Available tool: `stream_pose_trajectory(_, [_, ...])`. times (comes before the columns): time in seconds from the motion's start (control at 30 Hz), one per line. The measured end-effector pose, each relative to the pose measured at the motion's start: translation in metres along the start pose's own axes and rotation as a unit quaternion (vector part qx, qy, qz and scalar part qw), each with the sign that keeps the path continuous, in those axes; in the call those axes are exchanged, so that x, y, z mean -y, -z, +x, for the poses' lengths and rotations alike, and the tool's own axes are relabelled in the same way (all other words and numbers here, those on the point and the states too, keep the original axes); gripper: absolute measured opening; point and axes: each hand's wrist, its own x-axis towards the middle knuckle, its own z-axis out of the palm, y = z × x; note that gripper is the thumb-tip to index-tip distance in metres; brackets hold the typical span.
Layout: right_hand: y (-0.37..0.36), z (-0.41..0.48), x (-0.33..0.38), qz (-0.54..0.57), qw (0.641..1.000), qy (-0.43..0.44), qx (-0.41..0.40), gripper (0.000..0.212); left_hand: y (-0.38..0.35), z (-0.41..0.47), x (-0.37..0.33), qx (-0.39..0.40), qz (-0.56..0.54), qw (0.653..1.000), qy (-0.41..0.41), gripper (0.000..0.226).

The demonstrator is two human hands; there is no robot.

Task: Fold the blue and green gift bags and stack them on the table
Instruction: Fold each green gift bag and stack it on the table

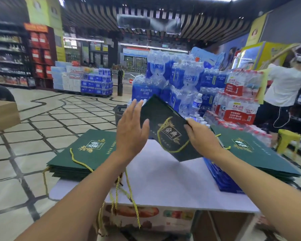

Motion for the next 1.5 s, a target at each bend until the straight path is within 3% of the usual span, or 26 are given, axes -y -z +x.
stream_pose_trajectory(0.13, [0.014,0.012,0.008,0.185,0.977,-0.092,-0.047,0.016,-0.008,0.000,-0.001,0.069,0.038,0.997,-0.022,0.057])
stream_pose_trajectory(0.23, [0.007,0.004,0.009,0.289,0.936,-0.196,-0.039,0.033,-0.022,-0.019,-0.004,0.144,0.072,0.985,-0.070,0.055])
stream_pose_trajectory(0.3, [-0.006,-0.008,0.007,0.319,0.907,-0.276,-0.010,0.038,-0.031,-0.037,-0.005,0.217,0.071,0.971,-0.076,0.057])
stream_pose_trajectory(0.43, [-0.039,-0.046,-0.003,0.389,0.827,-0.404,0.027,0.028,-0.051,-0.085,-0.003,0.366,0.092,0.923,-0.069,0.056])
stream_pose_trajectory(0.57, [-0.059,-0.077,-0.014,0.342,0.818,-0.457,0.077,0.030,-0.063,-0.120,-0.002,0.464,0.094,0.880,-0.046,0.059])
stream_pose_trajectory(0.63, [-0.067,-0.085,-0.021,0.268,0.851,-0.433,0.131,0.045,-0.065,-0.126,-0.003,0.473,0.074,0.877,-0.026,0.057])
stream_pose_trajectory(0.7, [-0.071,-0.091,-0.023,0.121,0.921,-0.331,0.166,0.062,-0.067,-0.127,-0.004,0.455,0.067,0.888,-0.018,0.056])
stream_pose_trajectory(0.77, [-0.073,-0.099,-0.015,0.040,0.960,-0.209,0.183,0.070,-0.069,-0.125,-0.004,0.432,0.078,0.898,-0.016,0.055])
stream_pose_trajectory(0.83, [-0.074,-0.109,-0.003,-0.001,0.961,-0.139,0.237,0.079,-0.073,-0.122,-0.004,0.415,0.086,0.906,-0.013,0.049])
stream_pose_trajectory(0.97, [-0.082,-0.125,0.003,-0.075,0.938,-0.102,0.324,0.097,-0.080,-0.112,0.002,0.401,0.083,0.912,-0.010,0.047])
stream_pose_trajectory(1.17, [-0.091,-0.125,0.001,-0.113,0.930,-0.085,0.340,0.084,-0.110,-0.088,0.015,0.474,0.082,0.877,-0.020,0.050])
stream_pose_trajectory(1.5, [-0.096,-0.127,-0.003,-0.110,0.934,-0.081,0.331,0.083,-0.169,-0.061,0.025,0.528,0.073,0.845,-0.053,0.048])
